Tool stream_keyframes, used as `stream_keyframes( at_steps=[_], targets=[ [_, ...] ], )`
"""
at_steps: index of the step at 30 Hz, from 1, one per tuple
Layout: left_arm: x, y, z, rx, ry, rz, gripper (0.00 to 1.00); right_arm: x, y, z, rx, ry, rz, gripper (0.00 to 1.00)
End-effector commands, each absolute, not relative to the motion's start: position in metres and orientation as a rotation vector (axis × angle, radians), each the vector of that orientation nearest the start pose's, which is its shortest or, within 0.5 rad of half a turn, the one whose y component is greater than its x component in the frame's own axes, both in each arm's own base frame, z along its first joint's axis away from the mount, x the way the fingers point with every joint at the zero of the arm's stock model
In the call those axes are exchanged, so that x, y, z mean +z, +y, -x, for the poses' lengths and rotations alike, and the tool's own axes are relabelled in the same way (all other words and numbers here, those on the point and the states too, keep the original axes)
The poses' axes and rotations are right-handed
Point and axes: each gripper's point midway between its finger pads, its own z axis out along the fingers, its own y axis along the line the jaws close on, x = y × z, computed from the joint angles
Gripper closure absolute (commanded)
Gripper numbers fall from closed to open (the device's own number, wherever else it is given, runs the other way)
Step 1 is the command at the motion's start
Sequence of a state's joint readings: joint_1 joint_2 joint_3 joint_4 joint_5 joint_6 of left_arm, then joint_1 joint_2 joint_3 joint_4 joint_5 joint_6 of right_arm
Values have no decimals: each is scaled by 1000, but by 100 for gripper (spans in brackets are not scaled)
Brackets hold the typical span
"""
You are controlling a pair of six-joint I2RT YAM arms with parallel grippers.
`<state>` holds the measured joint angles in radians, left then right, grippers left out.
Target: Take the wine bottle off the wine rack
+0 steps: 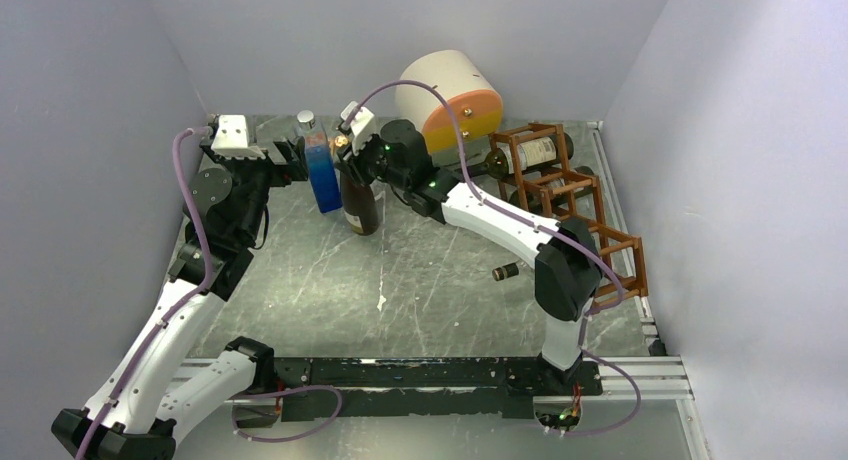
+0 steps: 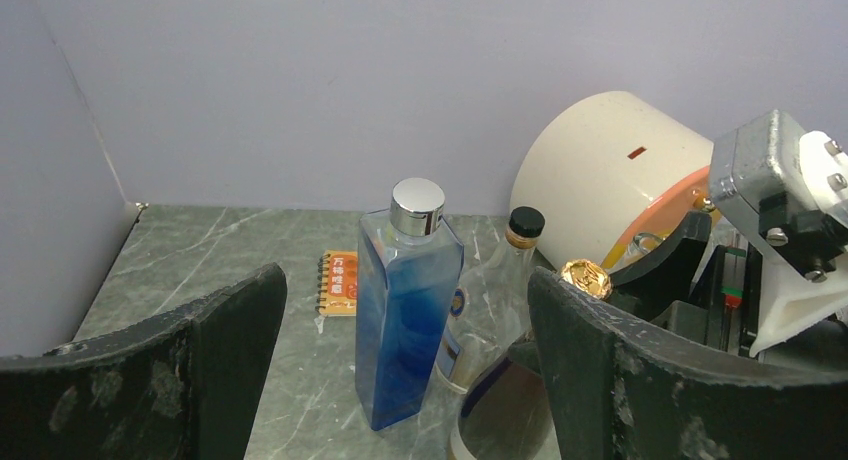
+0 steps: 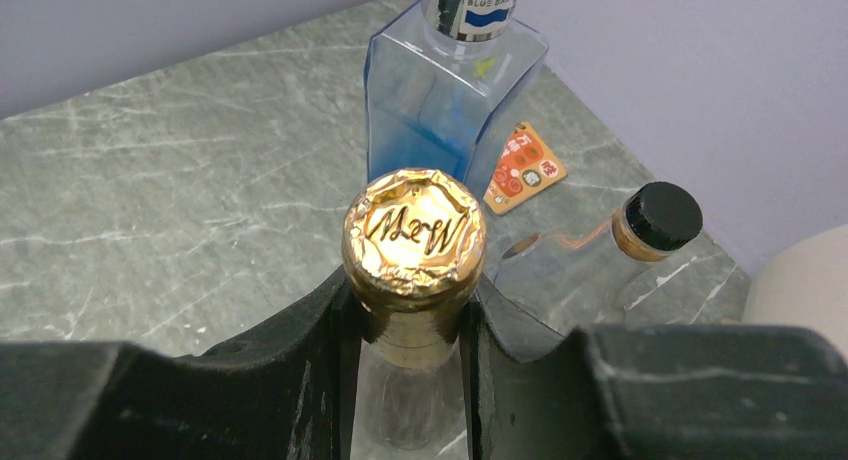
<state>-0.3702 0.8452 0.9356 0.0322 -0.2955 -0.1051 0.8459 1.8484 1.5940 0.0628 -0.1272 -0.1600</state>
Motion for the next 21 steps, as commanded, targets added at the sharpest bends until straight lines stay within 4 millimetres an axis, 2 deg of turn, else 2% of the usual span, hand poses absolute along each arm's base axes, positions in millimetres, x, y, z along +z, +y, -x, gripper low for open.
stream_keyframes(
  at_steps=[1, 7, 14, 21],
  targets=[
    [398, -74, -320, -190, 1413, 68, 6, 381, 433, -376, 599, 1235, 744, 100],
    [398, -74, -320, -190, 1415, 66, 6, 374, 429, -377, 576, 1245, 761, 100],
    [398, -73, -320, -186, 1412, 70, 6, 366, 428, -383, 537, 1291, 771, 85],
    [398, -73, -319, -188, 1411, 70, 6, 362, 423, -395, 446, 1360, 764, 84]
  ],
)
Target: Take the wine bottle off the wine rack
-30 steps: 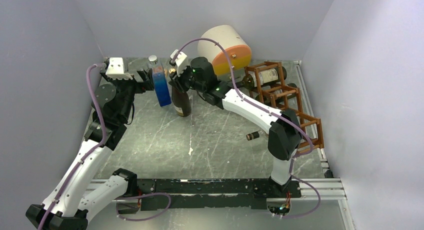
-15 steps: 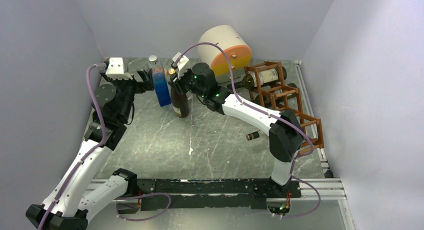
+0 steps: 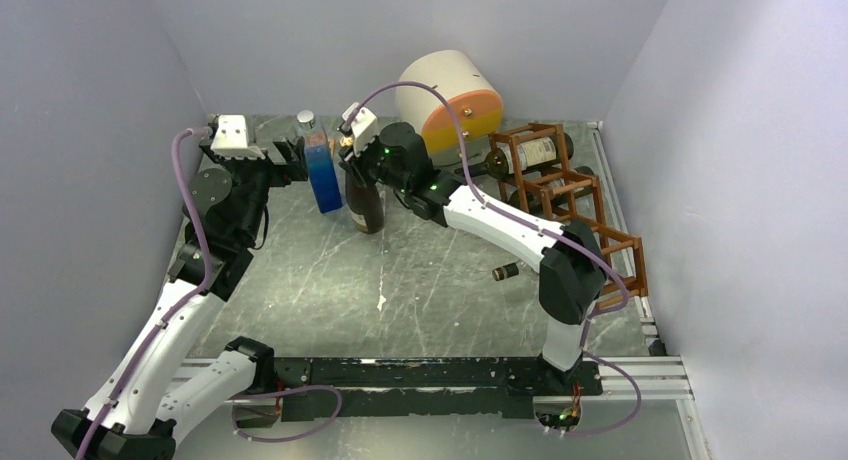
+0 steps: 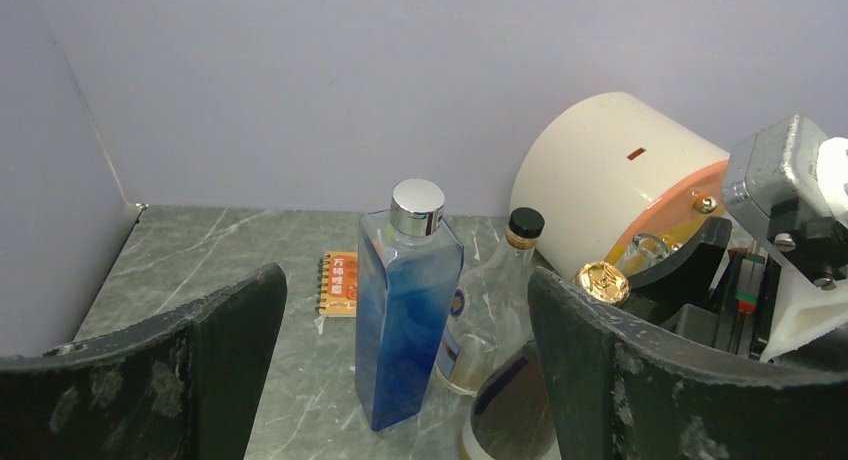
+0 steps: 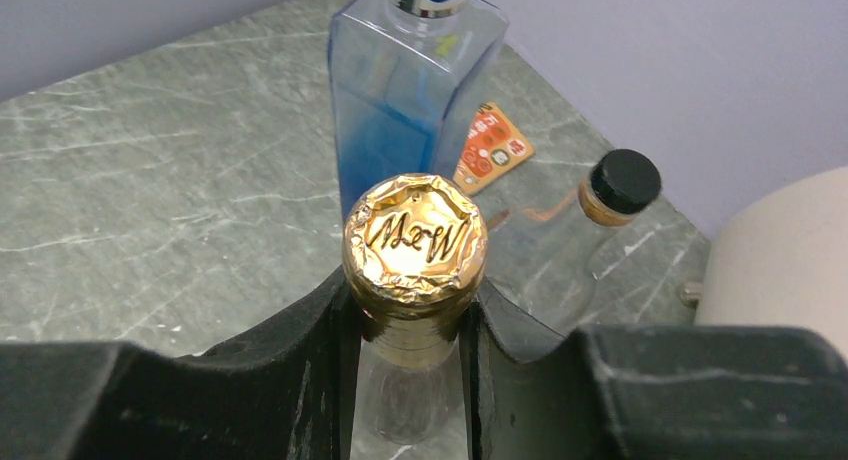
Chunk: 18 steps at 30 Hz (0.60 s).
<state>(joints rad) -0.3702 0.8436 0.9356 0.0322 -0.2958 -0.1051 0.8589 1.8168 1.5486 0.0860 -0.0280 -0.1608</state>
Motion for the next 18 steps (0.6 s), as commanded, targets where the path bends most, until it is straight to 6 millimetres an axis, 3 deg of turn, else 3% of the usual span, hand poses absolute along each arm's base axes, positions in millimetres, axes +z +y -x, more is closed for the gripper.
stream_keyframes(
  at_steps=[1, 6, 18],
  targets=[
    [398, -73, -319, -188, 1411, 70, 6, 360, 421, -397, 423, 1376, 747, 85],
    [398, -74, -320, -189, 1412, 68, 6, 357, 425, -393, 446, 1353, 755, 84],
    [399, -72, -319, -184, 1408, 71, 6, 370, 436, -376, 632, 1272, 751, 86]
  ],
)
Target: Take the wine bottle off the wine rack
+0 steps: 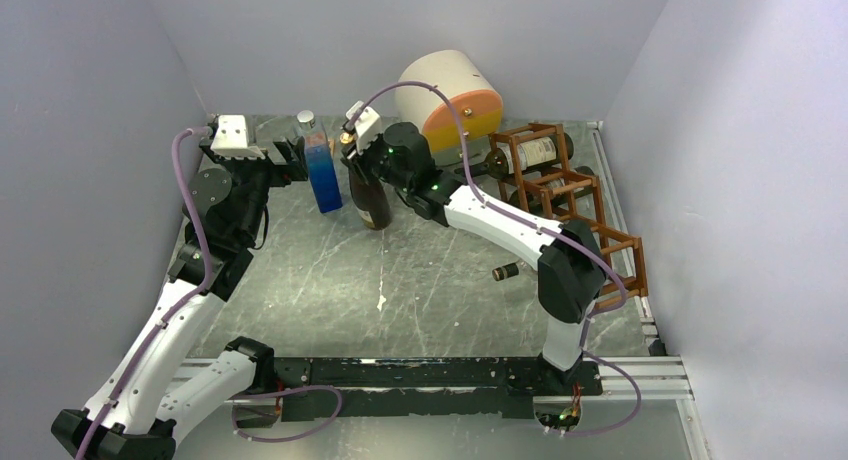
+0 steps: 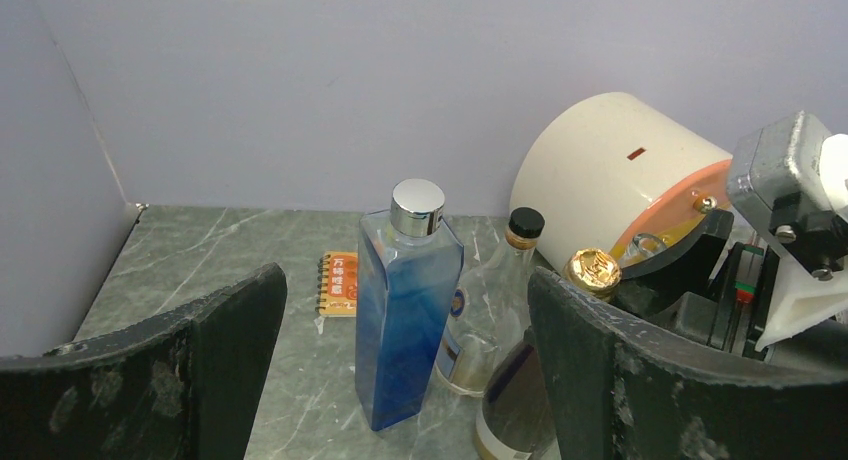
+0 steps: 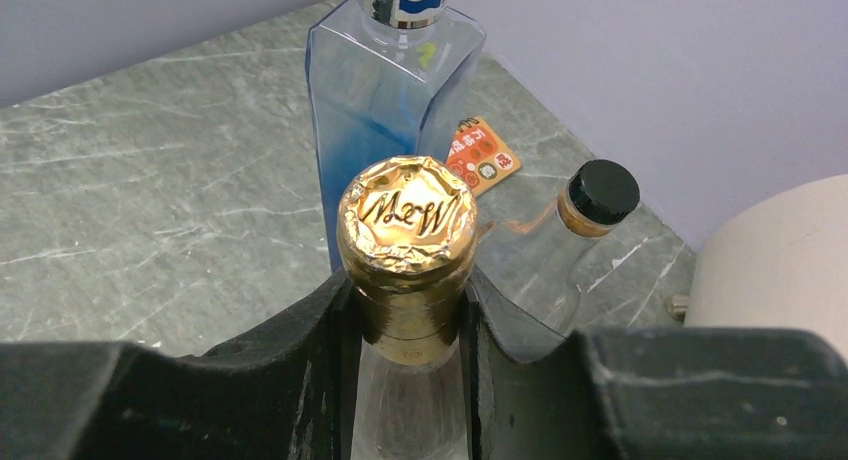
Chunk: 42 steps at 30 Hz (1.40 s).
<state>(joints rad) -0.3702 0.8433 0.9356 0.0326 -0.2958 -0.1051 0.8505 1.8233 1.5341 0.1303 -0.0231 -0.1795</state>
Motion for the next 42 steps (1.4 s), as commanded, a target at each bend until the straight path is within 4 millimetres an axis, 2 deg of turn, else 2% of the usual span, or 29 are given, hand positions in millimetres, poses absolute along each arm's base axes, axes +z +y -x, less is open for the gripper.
stream_keyframes(
  at_steps=[1, 8, 13, 19, 28, 30, 33, 38, 42],
  targets=[
    [399, -72, -318, -186, 1406, 71, 6, 370, 436, -376, 640, 1275, 746, 86],
    [400, -72, -318, -187, 1406, 72, 6, 389, 429, -368, 780, 1221, 671, 92],
    [400, -72, -318, -187, 1404, 73, 6, 396, 426, -364, 795, 1190, 668, 97],
    [399, -73, -318, -189, 1408, 69, 6, 375, 423, -370, 732, 1247, 700, 99],
    [398, -74, -319, -190, 1411, 66, 6, 362, 417, -374, 628, 1276, 762, 93],
    [397, -74, -320, -188, 1413, 66, 6, 361, 417, -374, 625, 1283, 766, 86],
    [397, -74, -320, -187, 1413, 67, 6, 358, 418, -374, 628, 1298, 766, 67],
    [396, -75, -321, -188, 1419, 65, 6, 351, 424, -379, 602, 1361, 770, 40],
    [396, -74, -321, -184, 1418, 67, 6, 358, 424, -375, 593, 1354, 765, 27]
  ],
)
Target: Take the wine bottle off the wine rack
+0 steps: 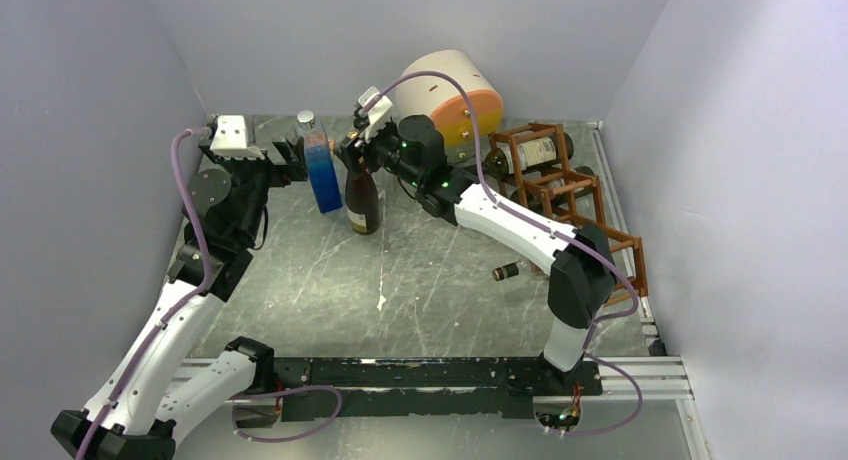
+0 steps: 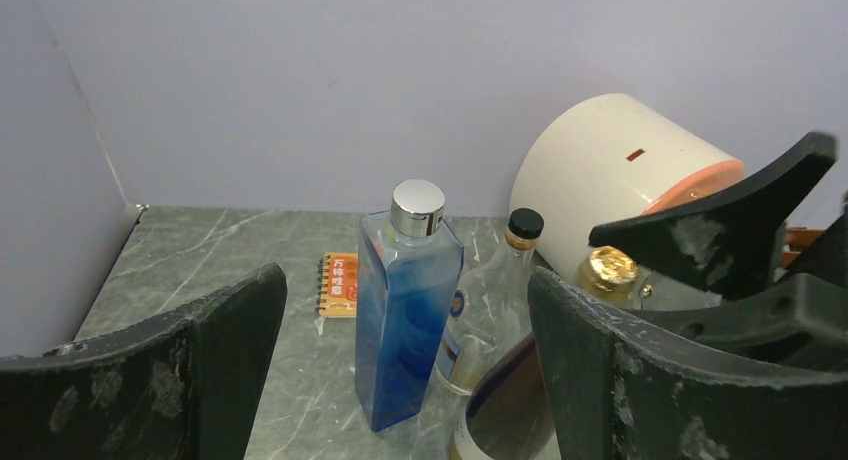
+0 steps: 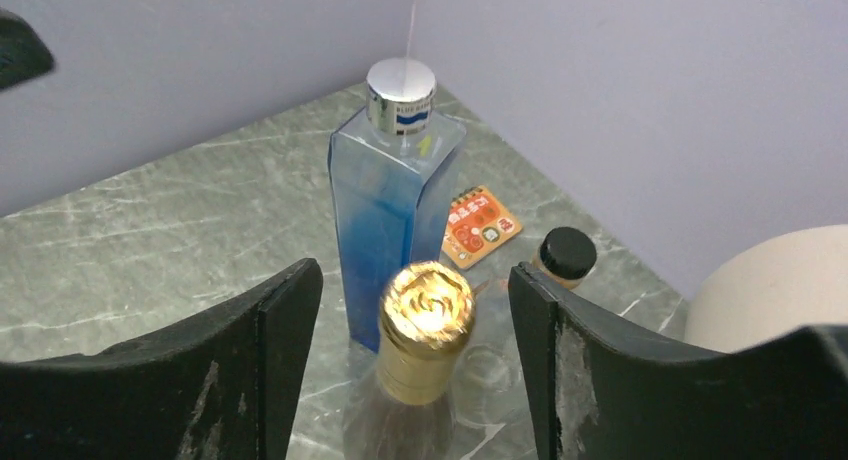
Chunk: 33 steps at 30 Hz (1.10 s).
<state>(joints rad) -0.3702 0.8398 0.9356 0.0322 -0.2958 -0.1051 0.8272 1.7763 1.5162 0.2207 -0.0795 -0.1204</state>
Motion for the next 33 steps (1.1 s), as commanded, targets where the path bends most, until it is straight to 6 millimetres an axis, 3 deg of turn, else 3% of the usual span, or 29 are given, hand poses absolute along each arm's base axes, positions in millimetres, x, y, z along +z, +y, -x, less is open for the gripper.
stream_keyframes(
  at_steps=[1, 8, 11, 14, 20, 22, 26, 31, 33],
  targets=[
    [396, -73, -321, -183, 1417, 68, 6, 359, 424, -374, 593, 1353, 768, 25],
    [399, -71, -319, -174, 1407, 74, 6, 385, 415, -354, 603, 1348, 784, 8],
    [399, -69, -318, -167, 1404, 78, 6, 393, 396, -336, 595, 1367, 795, 6],
    [400, -68, -317, -164, 1402, 82, 6, 394, 360, -321, 513, 1413, 791, 0],
    [401, -68, -316, -169, 1398, 81, 6, 366, 253, -287, 227, 1542, 752, 0],
    [400, -69, -317, -170, 1401, 80, 6, 349, 225, -272, 170, 1613, 771, 0],
    [398, -70, -318, -172, 1409, 78, 6, 311, 189, -241, 106, 1766, 873, 0],
    [393, -70, -322, -163, 1424, 81, 6, 283, 149, -230, -63, 1910, 887, 0],
    [392, -70, -324, -160, 1430, 83, 6, 277, 132, -235, -185, 1913, 872, 0]
  ],
)
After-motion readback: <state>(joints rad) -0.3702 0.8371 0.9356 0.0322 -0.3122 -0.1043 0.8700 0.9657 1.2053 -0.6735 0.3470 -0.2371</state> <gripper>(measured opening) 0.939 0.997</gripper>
